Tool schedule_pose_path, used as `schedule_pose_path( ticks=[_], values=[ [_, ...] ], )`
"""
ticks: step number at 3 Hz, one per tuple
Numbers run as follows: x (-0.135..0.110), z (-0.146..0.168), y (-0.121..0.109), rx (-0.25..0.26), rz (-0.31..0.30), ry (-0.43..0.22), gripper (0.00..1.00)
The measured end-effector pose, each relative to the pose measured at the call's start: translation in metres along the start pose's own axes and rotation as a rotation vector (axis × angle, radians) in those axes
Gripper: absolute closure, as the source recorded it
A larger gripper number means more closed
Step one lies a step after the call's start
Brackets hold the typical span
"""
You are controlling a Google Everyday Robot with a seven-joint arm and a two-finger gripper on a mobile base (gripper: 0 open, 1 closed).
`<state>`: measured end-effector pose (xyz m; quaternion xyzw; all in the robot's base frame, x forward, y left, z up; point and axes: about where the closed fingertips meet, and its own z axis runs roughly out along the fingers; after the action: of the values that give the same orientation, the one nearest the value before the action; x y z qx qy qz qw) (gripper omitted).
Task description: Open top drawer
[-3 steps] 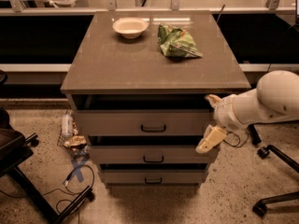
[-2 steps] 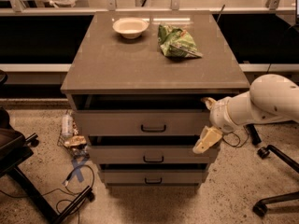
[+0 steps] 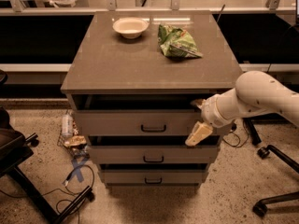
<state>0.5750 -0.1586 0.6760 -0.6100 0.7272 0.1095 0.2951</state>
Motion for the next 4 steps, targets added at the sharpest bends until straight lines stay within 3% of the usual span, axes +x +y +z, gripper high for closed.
schedule_pose_path(
  ticks=[1, 2, 3, 4],
  values=[
    [-0.001, 0.003, 0.0, -0.005, -0.003, 0.0, 0.4],
    [-0.006, -0.007, 0.011, 0.005, -0.019, 0.019, 0.71],
    [-0.012, -0.021, 0.024, 0.021, -0.032, 0.042, 0.94],
    [-0.013, -0.022, 0.026, 0.021, -0.032, 0.043, 1.0]
  ],
)
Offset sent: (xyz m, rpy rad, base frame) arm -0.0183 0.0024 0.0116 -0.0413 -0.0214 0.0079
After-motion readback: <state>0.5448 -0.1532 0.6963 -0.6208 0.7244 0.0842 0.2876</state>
